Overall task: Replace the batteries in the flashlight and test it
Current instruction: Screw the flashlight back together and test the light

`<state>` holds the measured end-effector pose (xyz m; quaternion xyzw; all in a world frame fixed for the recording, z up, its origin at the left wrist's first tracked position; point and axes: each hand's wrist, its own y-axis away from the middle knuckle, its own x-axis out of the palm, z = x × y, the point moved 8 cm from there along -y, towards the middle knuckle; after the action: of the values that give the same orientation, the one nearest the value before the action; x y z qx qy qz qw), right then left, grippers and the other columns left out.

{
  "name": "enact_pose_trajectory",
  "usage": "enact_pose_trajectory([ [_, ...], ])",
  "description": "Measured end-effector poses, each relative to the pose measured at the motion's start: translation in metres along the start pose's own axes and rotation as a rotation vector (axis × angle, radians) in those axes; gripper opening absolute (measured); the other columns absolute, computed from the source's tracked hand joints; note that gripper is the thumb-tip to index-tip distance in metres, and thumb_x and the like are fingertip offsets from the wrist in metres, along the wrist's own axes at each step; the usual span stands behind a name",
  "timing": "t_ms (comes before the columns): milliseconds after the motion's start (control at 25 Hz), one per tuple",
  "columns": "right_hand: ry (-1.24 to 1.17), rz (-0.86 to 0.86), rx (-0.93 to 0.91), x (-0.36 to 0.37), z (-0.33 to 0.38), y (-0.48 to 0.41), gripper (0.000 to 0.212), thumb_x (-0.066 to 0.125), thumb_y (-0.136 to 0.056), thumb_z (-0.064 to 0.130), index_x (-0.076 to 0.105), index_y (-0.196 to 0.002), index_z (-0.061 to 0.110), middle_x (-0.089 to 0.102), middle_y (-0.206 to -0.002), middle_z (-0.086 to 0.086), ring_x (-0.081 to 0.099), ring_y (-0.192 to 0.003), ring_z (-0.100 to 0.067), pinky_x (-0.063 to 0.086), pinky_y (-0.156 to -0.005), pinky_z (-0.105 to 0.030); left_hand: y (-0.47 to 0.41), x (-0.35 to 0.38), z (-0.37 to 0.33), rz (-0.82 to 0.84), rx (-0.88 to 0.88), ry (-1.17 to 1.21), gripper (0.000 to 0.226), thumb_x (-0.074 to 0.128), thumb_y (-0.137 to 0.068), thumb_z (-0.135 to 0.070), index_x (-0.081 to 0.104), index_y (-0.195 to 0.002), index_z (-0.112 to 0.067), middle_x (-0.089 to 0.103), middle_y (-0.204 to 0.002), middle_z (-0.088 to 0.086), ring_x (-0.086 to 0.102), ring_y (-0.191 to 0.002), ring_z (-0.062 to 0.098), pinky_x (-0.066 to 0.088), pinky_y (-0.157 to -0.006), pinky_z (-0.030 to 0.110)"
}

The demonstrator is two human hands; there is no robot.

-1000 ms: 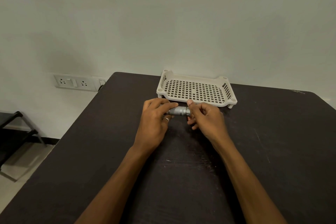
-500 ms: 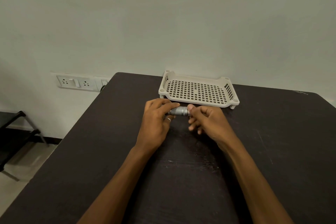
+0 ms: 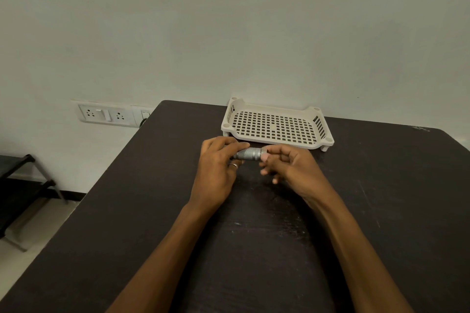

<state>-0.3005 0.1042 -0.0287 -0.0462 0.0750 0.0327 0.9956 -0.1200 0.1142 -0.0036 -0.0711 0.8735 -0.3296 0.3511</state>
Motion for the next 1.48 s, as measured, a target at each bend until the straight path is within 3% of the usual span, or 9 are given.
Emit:
enact_pose_trajectory([
  [120, 0.192, -0.082, 0.062, 0.001, -0.003, 0.003, 0.051, 0.055, -0.095, 0.061, 0.073, -0.078, 0.016, 0.074, -0.066, -0.005, 0.066, -0.051, -0.014, 0.041, -0.042, -0.016, 0.0, 0.001, -0.003, 0.016, 0.012, -0.012, 0.05, 0.077, -0.079, 0.003, 0.071, -0.122, -0.021, 0.064, -0.118, -0.003, 0.041, -0.114, 0.01, 0.028, -0.094, 0.001],
  [240, 0.244, -0.147, 0.091, 0.0, -0.004, 0.004, 0.07, 0.043, -0.094, 0.073, 0.073, -0.073, 0.014, 0.073, -0.062, -0.006, 0.065, -0.046, -0.014, 0.039, -0.04, -0.012, 0.0, 0.002, -0.003, 0.02, 0.022, -0.023, 0.05, 0.078, -0.079, 0.001, 0.071, -0.123, -0.021, 0.063, -0.118, -0.003, 0.04, -0.114, 0.008, 0.027, -0.094, 0.001],
  [400, 0.019, -0.078, -0.009, -0.003, 0.007, 0.005, 0.015, 0.071, -0.094, 0.032, 0.074, -0.103, 0.022, 0.077, -0.091, -0.007, 0.076, -0.075, -0.018, 0.053, -0.05, -0.023, 0.0, 0.001, -0.001, 0.01, 0.008, -0.026, 0.05, 0.077, -0.078, 0.003, 0.071, -0.122, -0.02, 0.063, -0.118, -0.004, 0.039, -0.113, 0.008, 0.026, -0.094, 0.0],
  [520, -0.004, -0.016, -0.024, 0.0, 0.006, 0.004, 0.033, 0.079, -0.083, 0.0, 0.074, -0.111, 0.018, 0.076, -0.101, -0.009, 0.074, -0.082, -0.013, 0.057, -0.061, -0.023, 0.001, 0.0, -0.001, 0.004, 0.015, -0.027, 0.052, 0.077, -0.077, 0.006, 0.071, -0.121, -0.02, 0.064, -0.116, -0.003, 0.039, -0.112, 0.009, 0.027, -0.093, 0.0],
  [720, 0.095, -0.035, 0.017, 0.001, 0.006, 0.005, 0.014, 0.07, -0.096, 0.029, 0.074, -0.097, 0.016, 0.078, -0.084, -0.007, 0.072, -0.066, -0.011, 0.047, -0.049, -0.019, 0.0, -0.001, -0.003, -0.001, 0.021, -0.015, 0.05, 0.076, -0.078, 0.004, 0.071, -0.121, -0.02, 0.064, -0.117, -0.003, 0.039, -0.113, 0.009, 0.026, -0.093, -0.001],
  [920, 0.334, -0.18, 0.027, -0.002, 0.005, 0.007, 0.059, 0.049, -0.097, 0.064, 0.073, -0.07, 0.017, 0.072, -0.061, -0.002, 0.064, -0.047, -0.01, 0.05, -0.054, -0.016, 0.0, 0.001, -0.005, 0.021, 0.031, -0.011, 0.049, 0.077, -0.079, 0.002, 0.071, -0.123, -0.02, 0.064, -0.119, -0.002, 0.038, -0.114, 0.009, 0.024, -0.094, 0.0],
  [1160, -0.041, -0.038, -0.019, 0.005, 0.006, 0.003, 0.022, 0.075, -0.09, 0.013, 0.071, -0.112, 0.009, 0.074, -0.088, -0.021, 0.076, -0.075, -0.019, 0.057, -0.06, -0.023, 0.001, -0.001, -0.005, 0.018, 0.011, 0.001, 0.048, 0.079, -0.08, -0.003, 0.07, -0.124, -0.02, 0.063, -0.12, -0.002, 0.044, -0.114, 0.014, 0.035, -0.093, 0.009],
  [1360, -0.205, -0.08, -0.035, -0.013, 0.004, 0.004, 0.03, 0.078, -0.085, 0.005, 0.072, -0.114, 0.006, 0.073, -0.092, -0.016, 0.077, -0.081, -0.02, 0.06, -0.076, -0.024, -0.001, 0.003, 0.024, 0.119, -0.387, 0.38, 0.07, 0.082, -0.074, -0.053, 0.054, -0.134, -0.029, 0.063, -0.113, -0.017, 0.065, -0.097, -0.001, 0.052, -0.082, 0.012],
  [1480, -0.21, -0.088, -0.072, -0.018, 0.005, 0.005, 0.031, 0.078, -0.084, 0.003, 0.073, -0.114, 0.007, 0.073, -0.093, -0.013, 0.077, -0.085, -0.019, 0.06, -0.078, -0.023, 0.005, 0.011, 0.044, 0.149, -0.684, 0.606, 0.058, 0.062, -0.084, -0.067, 0.066, -0.117, -0.019, 0.075, -0.095, -0.003, 0.075, -0.075, 0.011, 0.06, -0.067, 0.026],
])
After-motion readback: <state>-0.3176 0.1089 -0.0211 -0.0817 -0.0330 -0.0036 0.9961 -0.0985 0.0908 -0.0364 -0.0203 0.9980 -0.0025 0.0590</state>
